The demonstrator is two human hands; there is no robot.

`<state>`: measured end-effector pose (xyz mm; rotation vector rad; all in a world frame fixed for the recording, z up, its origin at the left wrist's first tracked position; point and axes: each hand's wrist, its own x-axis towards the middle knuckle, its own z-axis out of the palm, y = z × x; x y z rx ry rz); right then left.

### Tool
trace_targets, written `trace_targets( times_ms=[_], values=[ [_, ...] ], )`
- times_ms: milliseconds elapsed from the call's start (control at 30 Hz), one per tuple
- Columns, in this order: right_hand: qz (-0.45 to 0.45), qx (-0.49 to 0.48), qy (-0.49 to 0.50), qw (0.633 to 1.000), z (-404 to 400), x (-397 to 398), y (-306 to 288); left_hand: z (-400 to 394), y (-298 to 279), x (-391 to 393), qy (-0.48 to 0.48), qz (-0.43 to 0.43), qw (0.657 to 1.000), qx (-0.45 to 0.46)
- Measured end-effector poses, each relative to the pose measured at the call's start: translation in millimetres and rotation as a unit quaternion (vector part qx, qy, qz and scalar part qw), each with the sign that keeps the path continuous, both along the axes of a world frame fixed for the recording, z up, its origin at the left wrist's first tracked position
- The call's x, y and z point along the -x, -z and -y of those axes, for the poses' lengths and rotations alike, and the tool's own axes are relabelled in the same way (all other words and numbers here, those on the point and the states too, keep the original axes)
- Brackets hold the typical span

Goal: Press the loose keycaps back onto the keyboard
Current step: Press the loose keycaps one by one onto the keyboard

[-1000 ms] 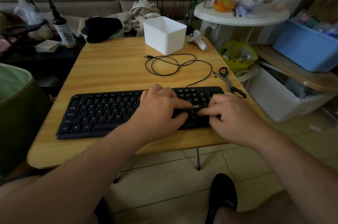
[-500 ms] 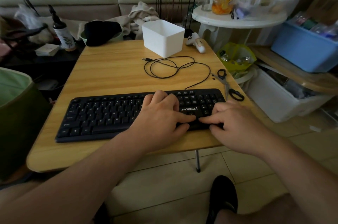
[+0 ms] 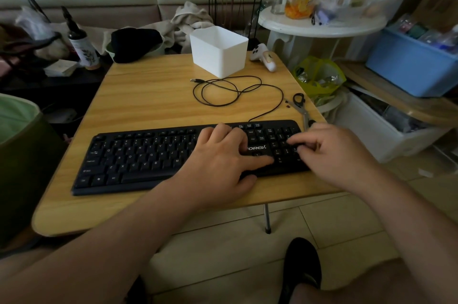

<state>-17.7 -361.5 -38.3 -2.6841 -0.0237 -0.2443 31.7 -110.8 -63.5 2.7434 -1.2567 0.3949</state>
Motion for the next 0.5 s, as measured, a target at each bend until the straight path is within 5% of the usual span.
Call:
trace_targets(
  times_ms=[300,500],
  values=[
    [-0.023,-0.036,0.050,0.998,11.5,-13.7,12.8,7.7,-4.7,-2.6,0.006,-0.036,0.999,0.020],
    [-0.029,0.041,0.035,0.998,4.7,-25.3,10.9,22.0,-5.8,-6.1,0.002,-0.022,0.998,0.056]
  ],
)
